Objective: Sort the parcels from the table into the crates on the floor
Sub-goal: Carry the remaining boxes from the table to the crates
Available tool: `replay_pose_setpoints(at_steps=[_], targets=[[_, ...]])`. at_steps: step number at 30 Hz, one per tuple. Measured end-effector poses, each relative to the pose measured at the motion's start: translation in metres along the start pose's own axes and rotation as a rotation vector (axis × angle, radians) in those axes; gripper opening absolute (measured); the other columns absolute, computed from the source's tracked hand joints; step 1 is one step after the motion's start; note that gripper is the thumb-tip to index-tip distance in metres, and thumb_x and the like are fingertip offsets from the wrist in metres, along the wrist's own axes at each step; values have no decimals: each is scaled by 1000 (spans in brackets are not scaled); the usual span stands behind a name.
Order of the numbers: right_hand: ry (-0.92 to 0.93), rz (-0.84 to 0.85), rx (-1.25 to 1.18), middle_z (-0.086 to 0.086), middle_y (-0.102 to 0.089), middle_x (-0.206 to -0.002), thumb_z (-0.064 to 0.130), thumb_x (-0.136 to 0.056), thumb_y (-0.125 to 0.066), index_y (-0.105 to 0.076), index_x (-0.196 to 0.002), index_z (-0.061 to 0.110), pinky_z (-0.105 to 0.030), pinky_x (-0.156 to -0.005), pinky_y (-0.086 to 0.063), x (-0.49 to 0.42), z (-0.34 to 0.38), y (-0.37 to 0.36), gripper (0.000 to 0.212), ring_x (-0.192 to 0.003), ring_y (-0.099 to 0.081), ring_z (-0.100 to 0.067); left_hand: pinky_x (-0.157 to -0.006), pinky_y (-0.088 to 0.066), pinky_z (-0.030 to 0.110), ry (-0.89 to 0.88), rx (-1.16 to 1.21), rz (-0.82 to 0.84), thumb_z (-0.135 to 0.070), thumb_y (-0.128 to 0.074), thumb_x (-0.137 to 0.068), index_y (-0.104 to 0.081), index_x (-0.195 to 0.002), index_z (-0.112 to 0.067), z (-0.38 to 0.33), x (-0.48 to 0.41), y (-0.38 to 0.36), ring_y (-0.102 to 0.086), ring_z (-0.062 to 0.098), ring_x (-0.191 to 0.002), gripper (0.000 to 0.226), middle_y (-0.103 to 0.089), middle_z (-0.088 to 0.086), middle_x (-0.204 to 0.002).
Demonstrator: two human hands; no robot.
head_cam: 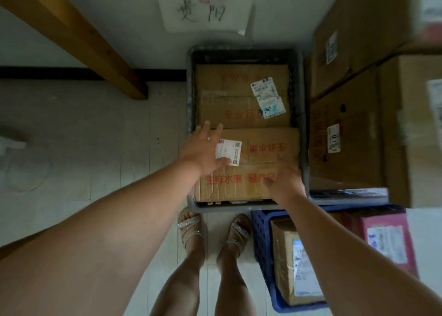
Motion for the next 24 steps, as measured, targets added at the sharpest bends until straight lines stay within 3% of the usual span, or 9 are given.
replay_pose_setpoints(at_steps=[2, 4, 8, 15, 24], targets=[[30, -42, -59, -9, -20, -156, 28, -92, -59, -14, -152, 30, -39, -97, -45, 31, 21, 27, 75, -137, -32, -29, -114, -2, 41, -6, -14, -36, -54, -60, -83, 9, -149, -32, -15, 32, 28, 8, 27, -145, 98, 14, 4, -158], [38, -88, -120, -6, -12, -158, 21, -91, -60, -13, -152, 32, -29, -88, -45, 62, 36, 48, 77, -136, -34, -26, -114, -3, 40, -33, -30, -74, -53, -60, -83, 8, -149, -31, -29, 63, 47, 4, 27, -145, 98, 12, 4, -158], [77, -206, -220, -6, -2, -161, 18, -91, -60, -16, -152, 31, -45, -114, -26, 124, 55, 88, 76, -147, -6, -27, -115, -5, 39, -88, -55, -121, -46, -61, -86, 11, -148, -32, -51, 125, 95, 4, 27, -145, 96, 13, 4, -158], [242, -359, -338, -4, -3, -161, 25, -93, -59, -18, -151, 29, -45, -116, -19, 243, 92, 152, 72, -147, -2, -24, -115, -7, 43, -169, -157, -398, -43, -62, -86, 9, -149, -27, -85, 236, 191, 1, 29, -145, 97, 6, 10, -159], [485, -516, -327, -7, -7, -160, 28, -92, -61, -21, -151, 24, -45, -115, -18, 366, 93, 205, 71, -147, -5, -27, -115, -15, 43, -198, -50, -663, -41, -59, -89, 1, -151, -22, -114, 376, 228, -10, 30, -144, 88, -9, 12, -158]])
Point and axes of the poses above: each hand's wrist, its own x-axis away from the middle knuckle, its own y-axis out of the back of the hand, z = x × y, the point moved 1 cm from there along -x, towards the middle knuckle
